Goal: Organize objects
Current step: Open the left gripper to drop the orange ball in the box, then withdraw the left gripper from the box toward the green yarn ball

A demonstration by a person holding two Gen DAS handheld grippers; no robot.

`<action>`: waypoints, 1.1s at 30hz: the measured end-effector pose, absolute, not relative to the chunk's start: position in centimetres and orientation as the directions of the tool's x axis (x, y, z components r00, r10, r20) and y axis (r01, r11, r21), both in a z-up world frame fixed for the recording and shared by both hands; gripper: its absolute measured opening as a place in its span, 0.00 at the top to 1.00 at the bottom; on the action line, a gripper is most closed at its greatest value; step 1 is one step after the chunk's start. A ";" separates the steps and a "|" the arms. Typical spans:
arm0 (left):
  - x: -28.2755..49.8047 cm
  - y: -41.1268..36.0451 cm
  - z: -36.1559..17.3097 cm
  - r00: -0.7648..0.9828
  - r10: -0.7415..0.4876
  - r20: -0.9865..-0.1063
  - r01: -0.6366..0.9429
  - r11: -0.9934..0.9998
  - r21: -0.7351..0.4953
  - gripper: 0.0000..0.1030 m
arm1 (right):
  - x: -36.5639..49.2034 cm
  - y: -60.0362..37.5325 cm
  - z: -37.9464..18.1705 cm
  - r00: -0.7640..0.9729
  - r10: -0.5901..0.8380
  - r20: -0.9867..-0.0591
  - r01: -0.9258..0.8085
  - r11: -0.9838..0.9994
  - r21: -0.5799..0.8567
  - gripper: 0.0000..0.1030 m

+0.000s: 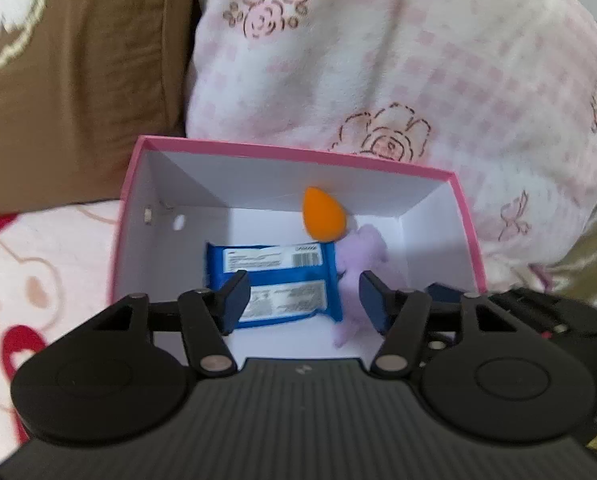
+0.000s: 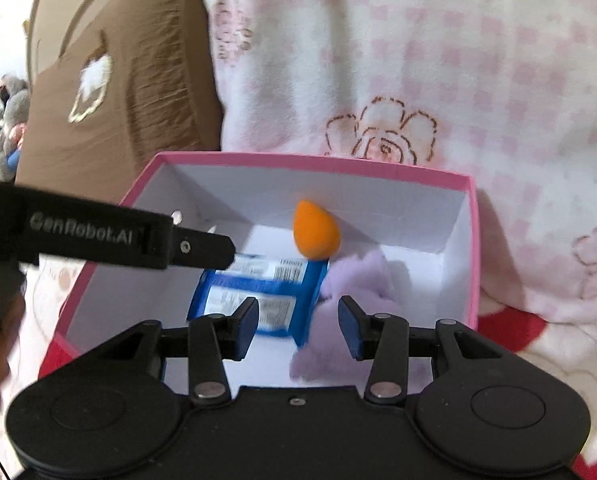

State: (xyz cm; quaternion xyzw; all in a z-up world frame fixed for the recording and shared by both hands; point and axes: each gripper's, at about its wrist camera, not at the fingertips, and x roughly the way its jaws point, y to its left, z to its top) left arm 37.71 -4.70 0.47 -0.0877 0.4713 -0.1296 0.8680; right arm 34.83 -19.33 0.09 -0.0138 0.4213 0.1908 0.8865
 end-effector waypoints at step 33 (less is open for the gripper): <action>20.9 -2.6 9.6 0.488 -0.257 -0.834 0.286 0.950 -0.125 0.13 | 19.0 -18.0 8.9 0.580 0.262 -0.772 -0.432 0.902 -0.019 0.11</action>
